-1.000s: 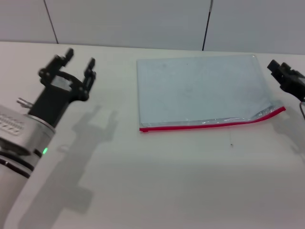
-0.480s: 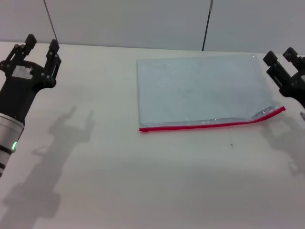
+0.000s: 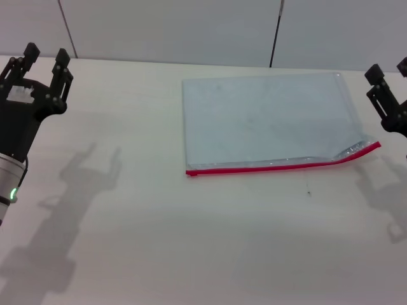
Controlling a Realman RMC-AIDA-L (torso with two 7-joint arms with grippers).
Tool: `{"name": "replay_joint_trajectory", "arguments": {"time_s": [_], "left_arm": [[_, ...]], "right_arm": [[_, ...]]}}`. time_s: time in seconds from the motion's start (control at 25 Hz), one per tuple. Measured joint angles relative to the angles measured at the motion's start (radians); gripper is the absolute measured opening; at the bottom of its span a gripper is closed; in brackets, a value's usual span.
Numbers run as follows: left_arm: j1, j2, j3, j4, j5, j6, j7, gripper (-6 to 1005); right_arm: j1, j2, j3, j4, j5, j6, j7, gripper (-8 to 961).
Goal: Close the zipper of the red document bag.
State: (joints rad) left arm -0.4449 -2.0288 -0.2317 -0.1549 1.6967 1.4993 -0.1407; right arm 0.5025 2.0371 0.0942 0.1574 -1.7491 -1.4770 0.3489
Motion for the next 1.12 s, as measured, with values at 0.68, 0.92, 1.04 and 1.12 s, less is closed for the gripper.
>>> {"name": "replay_joint_trajectory", "arguments": {"time_s": [0.68, 0.92, 1.04, 1.12], "left_arm": [[-0.002, -0.001, 0.000, 0.000, -0.008, -0.004, -0.023, 510], [-0.002, -0.003, 0.001, -0.001, -0.008, -0.001, -0.014, 510], [-0.002, -0.004, 0.005, -0.002, -0.008, -0.001, -0.014, 510], [-0.002, -0.004, 0.006, -0.003, -0.008, -0.002, -0.014, 510]], "right_arm": [[-0.007, -0.003, 0.001, -0.001, 0.002, -0.014, 0.032, 646], [-0.006, -0.004, 0.001, -0.002, 0.002, -0.011, 0.034, 644], [-0.007, -0.004, 0.001, -0.002, 0.002, -0.013, 0.035, 643], [-0.007, -0.004, 0.001, -0.003, 0.002, -0.013, 0.040, 643]]}}
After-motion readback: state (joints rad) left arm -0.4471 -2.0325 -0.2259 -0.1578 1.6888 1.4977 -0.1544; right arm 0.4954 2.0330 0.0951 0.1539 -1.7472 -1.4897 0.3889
